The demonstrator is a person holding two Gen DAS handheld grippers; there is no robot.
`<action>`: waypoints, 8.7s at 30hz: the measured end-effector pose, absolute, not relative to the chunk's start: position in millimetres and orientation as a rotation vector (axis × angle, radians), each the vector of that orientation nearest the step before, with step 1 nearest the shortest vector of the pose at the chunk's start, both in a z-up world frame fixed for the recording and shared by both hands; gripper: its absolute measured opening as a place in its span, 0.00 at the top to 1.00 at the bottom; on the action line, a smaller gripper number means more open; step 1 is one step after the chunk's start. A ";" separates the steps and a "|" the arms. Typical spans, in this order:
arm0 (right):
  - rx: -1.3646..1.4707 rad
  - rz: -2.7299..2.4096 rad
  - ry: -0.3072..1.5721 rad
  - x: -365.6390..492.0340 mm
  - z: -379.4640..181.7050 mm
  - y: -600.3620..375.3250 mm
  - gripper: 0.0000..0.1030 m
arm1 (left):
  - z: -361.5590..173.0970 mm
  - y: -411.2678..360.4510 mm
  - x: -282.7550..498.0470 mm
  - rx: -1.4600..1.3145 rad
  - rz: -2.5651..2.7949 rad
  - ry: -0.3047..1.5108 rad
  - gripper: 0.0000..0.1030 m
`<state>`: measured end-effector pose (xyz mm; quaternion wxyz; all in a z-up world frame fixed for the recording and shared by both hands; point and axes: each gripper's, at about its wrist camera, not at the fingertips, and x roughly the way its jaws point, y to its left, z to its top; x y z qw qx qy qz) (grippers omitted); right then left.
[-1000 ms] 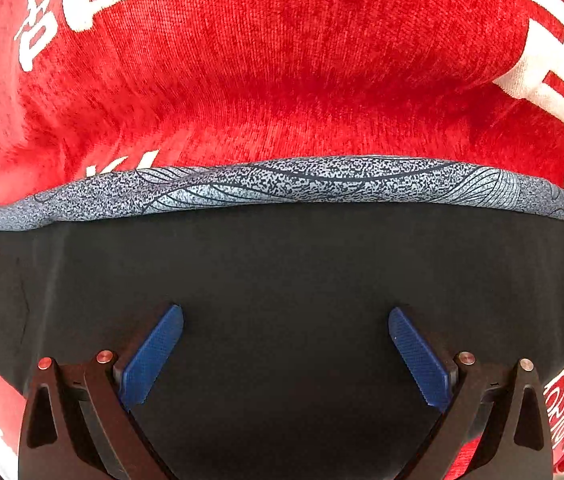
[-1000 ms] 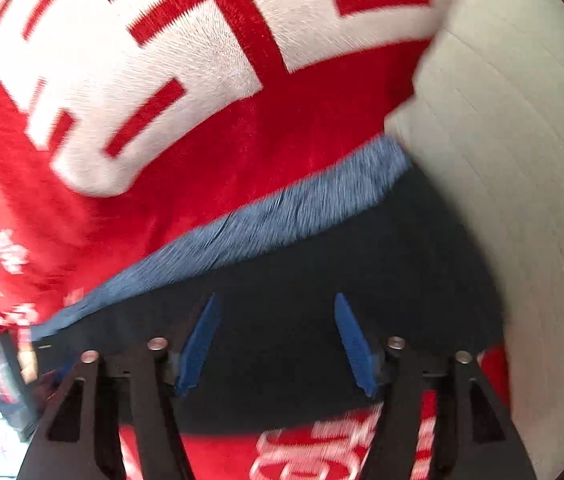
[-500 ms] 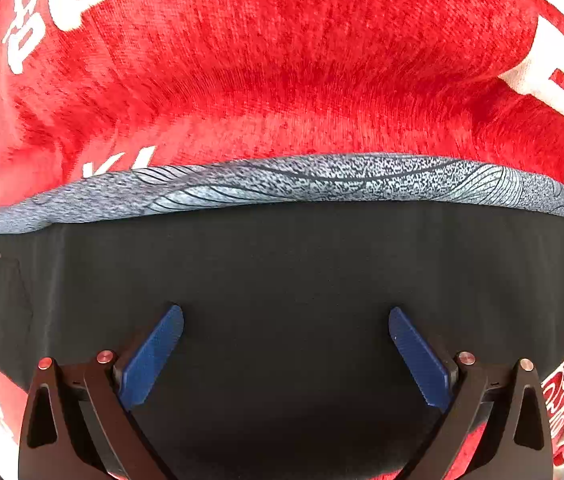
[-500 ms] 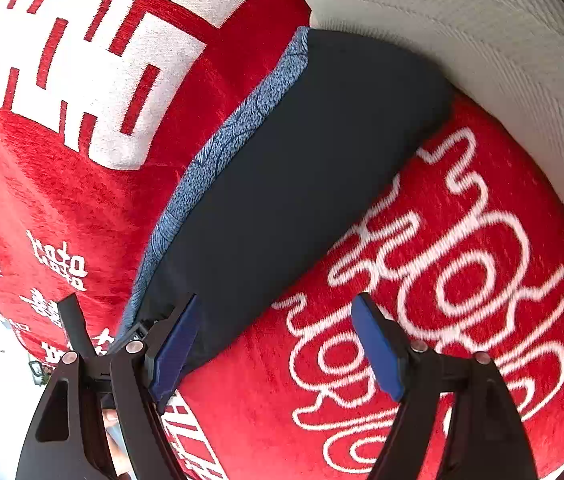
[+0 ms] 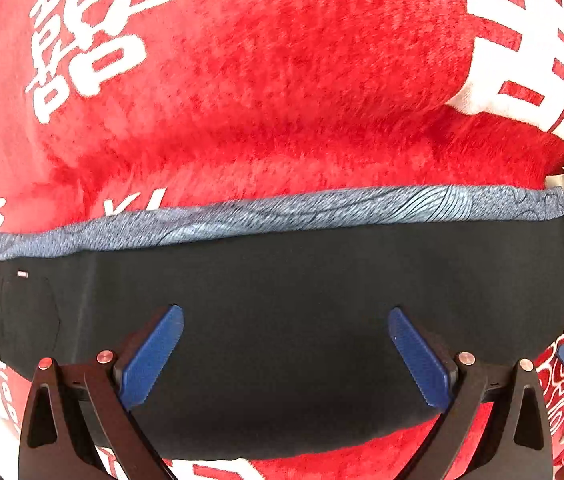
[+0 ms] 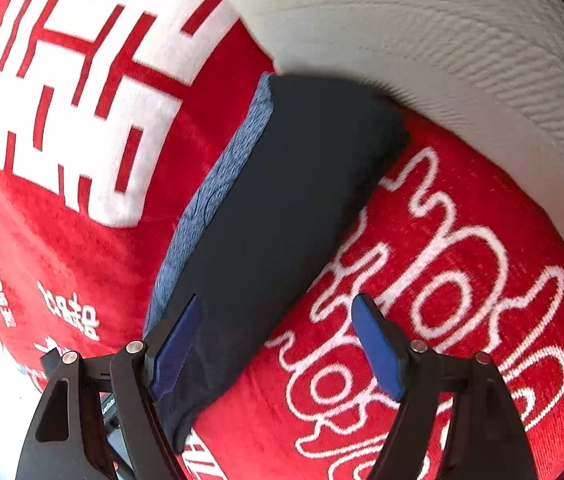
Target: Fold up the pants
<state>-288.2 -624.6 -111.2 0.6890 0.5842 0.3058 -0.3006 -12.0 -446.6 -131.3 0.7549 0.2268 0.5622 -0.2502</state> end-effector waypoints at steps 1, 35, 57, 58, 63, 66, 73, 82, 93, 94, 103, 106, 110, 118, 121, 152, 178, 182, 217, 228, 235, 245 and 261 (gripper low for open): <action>1.314 -0.676 0.672 -299.7 -109.4 -631.1 0.22 | -131.3 -451.7 -11.9 0.504 -0.545 1.219 0.00; 0.792 -0.463 0.767 -183.5 -19.4 -613.5 0.87 | -159.1 -490.5 -44.6 0.552 -0.590 1.111 0.51; -0.004 -0.341 1.241 17.9 -114.8 -318.6 0.85 | -100.4 -162.8 87.7 0.348 -0.418 1.171 0.11; -0.060 -0.364 1.255 16.2 -124.6 -308.9 0.83 | -103.2 -150.7 90.6 0.344 -0.411 1.179 0.11; -0.316 -0.357 1.269 17.8 -138.7 -264.7 0.50 | -105.8 -135.3 91.3 0.323 -0.421 1.200 0.11; -0.310 -0.261 1.279 7.6 -122.2 -252.3 0.45 | -96.3 -138.9 93.2 0.308 -0.468 1.194 0.11; 0.116 -0.264 1.244 14.1 -49.3 -327.1 0.44 | -75.9 -185.7 75.3 0.257 -0.667 1.204 0.11; 0.141 0.026 1.452 129.2 -62.1 -356.1 0.45 | -97.8 -255.0 45.4 0.191 -0.706 1.251 0.53; -0.240 0.308 1.826 183.1 -162.0 -284.3 0.84 | -128.8 -264.4 29.4 0.151 -0.612 1.251 0.62; -0.303 0.298 1.848 178.0 -169.4 -280.6 0.87 | -129.7 -266.1 28.7 0.148 -0.620 1.257 0.63; -0.158 0.110 1.791 191.6 -158.0 -313.4 0.95 | -131.1 -268.2 35.3 0.175 -0.639 1.261 0.69; -0.065 0.118 1.794 189.7 -165.8 -316.2 0.93 | -128.5 -256.8 32.0 0.161 -0.610 1.260 0.48; 0.052 0.077 1.682 182.3 -138.9 -333.0 0.61 | -119.0 -235.0 32.8 0.146 -0.552 1.223 0.23; 0.152 -0.141 1.515 123.7 -88.8 -378.1 0.57 | -123.6 -192.7 49.0 0.147 -0.471 1.281 0.23; 0.214 -0.143 1.528 106.8 -93.2 -382.8 0.63 | -120.1 -167.3 53.5 0.158 -0.439 1.280 0.23; 0.021 -0.153 1.453 41.0 -113.0 -280.6 0.79 | -120.0 -2.7 105.9 0.546 -0.251 0.755 0.23; 0.038 -0.307 1.488 58.5 -119.3 -275.5 0.78 | -126.8 10.0 90.5 0.536 -0.350 0.763 0.23; 0.040 -0.315 1.465 58.2 -111.5 -276.4 0.78 | -126.3 5.1 88.3 0.550 -0.349 0.765 0.23; 0.415 -0.503 1.307 -39.9 -64.8 -352.8 0.26 | -81.8 -155.9 66.8 0.274 -0.842 1.203 0.23; 0.608 -0.582 1.219 -120.1 -57.2 -441.1 0.27 | -112.0 -253.4 65.5 0.253 -0.843 1.343 0.23; 0.484 -0.566 1.223 -113.8 -64.5 -448.9 0.27 | -121.0 -267.1 62.8 0.281 -0.838 1.383 0.24; 0.380 -0.472 1.259 -82.3 -74.0 -454.8 0.61 | -136.7 -275.6 58.4 0.305 -0.790 1.433 0.76; 0.438 -0.340 1.243 -56.2 -54.3 -455.1 0.59 | -129.9 -253.3 24.8 0.301 -0.776 1.381 0.77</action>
